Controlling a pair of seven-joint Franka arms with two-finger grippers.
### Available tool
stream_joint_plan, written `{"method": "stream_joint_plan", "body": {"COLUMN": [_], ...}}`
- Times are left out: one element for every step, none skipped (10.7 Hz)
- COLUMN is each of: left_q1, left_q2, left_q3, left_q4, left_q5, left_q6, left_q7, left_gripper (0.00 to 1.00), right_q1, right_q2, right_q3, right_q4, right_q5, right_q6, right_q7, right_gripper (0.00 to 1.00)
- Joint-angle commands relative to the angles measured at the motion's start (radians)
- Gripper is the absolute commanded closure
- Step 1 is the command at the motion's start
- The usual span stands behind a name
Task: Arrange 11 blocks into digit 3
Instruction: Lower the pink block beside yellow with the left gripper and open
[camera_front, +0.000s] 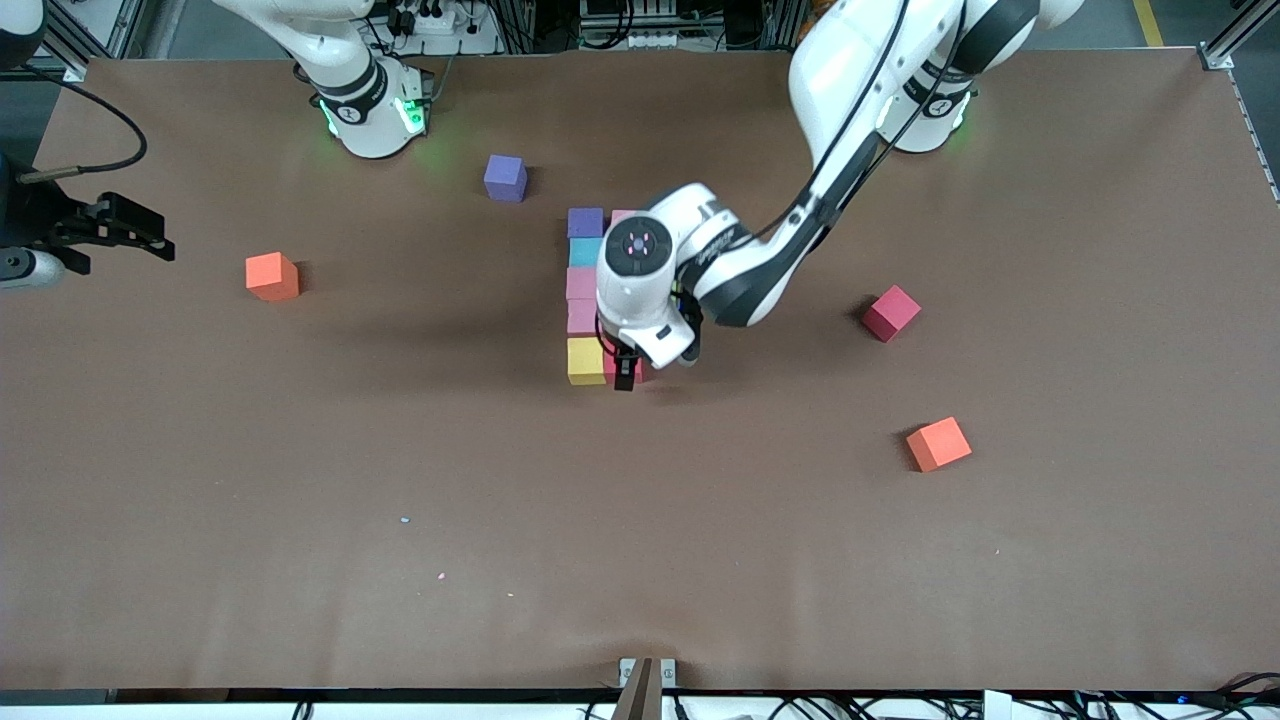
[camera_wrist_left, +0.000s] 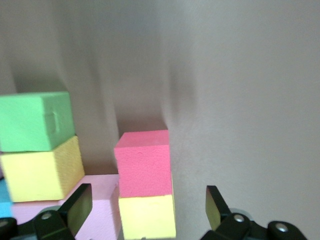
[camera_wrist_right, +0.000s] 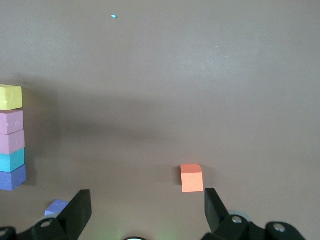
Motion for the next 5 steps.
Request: {"method": "stream_joint_plan", "body": {"left_q1": [0.051, 0.074, 0.1, 0.153, 0.192], "left_q2": [-0.203, -0.269, -0.341, -0.41, -0.479], "left_q3": [0.002, 0.0, 0.0, -0.006, -0.008], "left_q4": [-0.241, -0.333, -0.424, -0.505, -0.599], "left_q5": [0.023, 0.023, 0.026, 0.023, 0.015], "left_q6": [-0.006, -0.004, 0.005, 0.008, 0.01], "left_q7": [0.097, 0.17, 0.256, 0.359, 0.466], "left_gripper": [0.0, 0.0, 0.0, 0.0, 0.0], "right_q1": [-0.009, -0.009, -0.009, -0.009, -0.009], "right_q2": [-0.021, -0.02, -0.021, -0.02, -0.02], "right_q3": [0.006, 0.006, 0.006, 0.006, 0.006], "right_q4": [-0.017, -0.017, -0.017, -0.017, -0.017], "right_q5": [0.015, 0.015, 0.015, 0.015, 0.015], "right_q6": [-0.002, -0.002, -0.002, -0.002, -0.002], "right_q7": [0.007, 0.007, 0.007, 0.007, 0.007], "right_gripper": [0.0, 0.0, 0.0, 0.0, 0.0]}}
